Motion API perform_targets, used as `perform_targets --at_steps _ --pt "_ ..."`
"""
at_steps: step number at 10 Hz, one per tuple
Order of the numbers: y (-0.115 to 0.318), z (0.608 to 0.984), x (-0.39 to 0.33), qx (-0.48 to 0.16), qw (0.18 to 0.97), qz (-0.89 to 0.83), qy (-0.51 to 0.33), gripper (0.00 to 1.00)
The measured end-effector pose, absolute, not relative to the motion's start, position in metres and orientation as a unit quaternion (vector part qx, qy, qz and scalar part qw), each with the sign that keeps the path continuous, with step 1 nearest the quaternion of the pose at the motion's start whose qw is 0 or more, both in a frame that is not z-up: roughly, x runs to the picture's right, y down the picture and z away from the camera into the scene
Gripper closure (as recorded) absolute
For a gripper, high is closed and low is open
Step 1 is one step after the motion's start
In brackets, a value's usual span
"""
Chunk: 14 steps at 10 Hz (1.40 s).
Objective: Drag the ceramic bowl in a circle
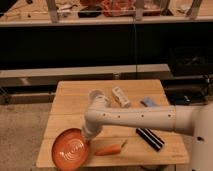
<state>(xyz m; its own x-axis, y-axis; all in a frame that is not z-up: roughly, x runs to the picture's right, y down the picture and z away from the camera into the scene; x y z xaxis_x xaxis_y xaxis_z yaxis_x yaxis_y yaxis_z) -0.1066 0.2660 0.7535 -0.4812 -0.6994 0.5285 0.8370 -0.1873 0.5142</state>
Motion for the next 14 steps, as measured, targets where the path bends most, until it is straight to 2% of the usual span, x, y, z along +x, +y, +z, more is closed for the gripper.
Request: perform_targets --at_steps 4,8,11,14 --pt "0.247 0.763 -0.162 -0.088 0.463 -0.781 -0.409 1.0" --pt "0.21 0.784 -0.186 -0.102 0.464 -0.771 -0.425 1.0" --pt "0.185 0.815 -0.172 -0.112 0.498 -0.734 -0.447 1.0" --pt "0.182 0.824 -0.134 -0.124 0.533 -0.705 -0.452 1.0"
